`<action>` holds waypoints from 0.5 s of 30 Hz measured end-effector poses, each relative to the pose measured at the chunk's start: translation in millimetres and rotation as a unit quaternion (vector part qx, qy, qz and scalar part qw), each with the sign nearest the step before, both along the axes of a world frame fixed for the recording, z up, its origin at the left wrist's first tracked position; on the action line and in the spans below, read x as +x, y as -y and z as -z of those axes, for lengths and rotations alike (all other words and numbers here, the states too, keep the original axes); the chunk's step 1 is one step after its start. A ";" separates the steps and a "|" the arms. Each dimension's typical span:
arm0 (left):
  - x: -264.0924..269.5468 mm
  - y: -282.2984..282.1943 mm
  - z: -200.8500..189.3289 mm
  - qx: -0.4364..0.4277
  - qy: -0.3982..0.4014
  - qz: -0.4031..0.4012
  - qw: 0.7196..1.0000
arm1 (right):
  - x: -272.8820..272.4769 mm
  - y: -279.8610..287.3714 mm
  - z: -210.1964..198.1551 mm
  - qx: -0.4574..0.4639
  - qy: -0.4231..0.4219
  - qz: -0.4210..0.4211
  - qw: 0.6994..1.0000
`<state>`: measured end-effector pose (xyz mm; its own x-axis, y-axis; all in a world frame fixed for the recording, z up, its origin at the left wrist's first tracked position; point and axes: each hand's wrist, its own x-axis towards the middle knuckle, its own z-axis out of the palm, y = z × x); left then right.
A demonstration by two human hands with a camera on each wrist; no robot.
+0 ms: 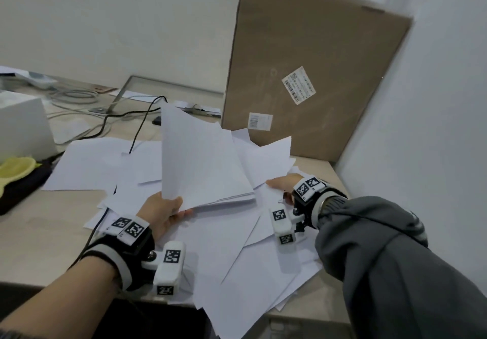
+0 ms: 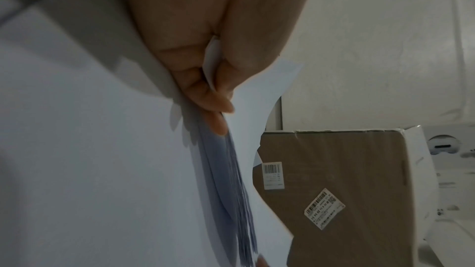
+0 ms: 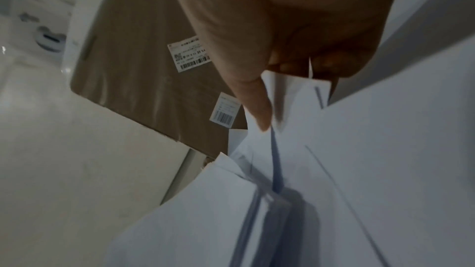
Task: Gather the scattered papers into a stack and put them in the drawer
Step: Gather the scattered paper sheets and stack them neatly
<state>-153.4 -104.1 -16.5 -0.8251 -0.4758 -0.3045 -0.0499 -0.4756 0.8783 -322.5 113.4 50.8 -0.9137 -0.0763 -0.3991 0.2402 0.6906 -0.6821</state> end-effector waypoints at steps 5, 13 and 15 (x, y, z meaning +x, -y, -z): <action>-1.4 3.1 2.5 0.001 0.009 -0.002 1.000 | -12.1 -14.7 4.4 0.051 -0.034 -0.027 0.998; -4.6 0.9 2.7 -0.014 0.014 0.008 1.000 | -20.4 -123.3 -23.2 -0.120 -0.145 0.168 0.968; -3.4 -0.4 1.7 -0.019 0.016 0.005 1.000 | -3.0 -136.7 -28.4 -0.178 -0.193 0.223 0.939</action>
<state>-156.8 -103.7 -18.1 -0.8203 -0.4791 -0.3124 -0.0828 -0.4410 0.8937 -325.4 250.1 79.2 -0.9579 0.2820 -0.0538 0.1388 0.2910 -0.9466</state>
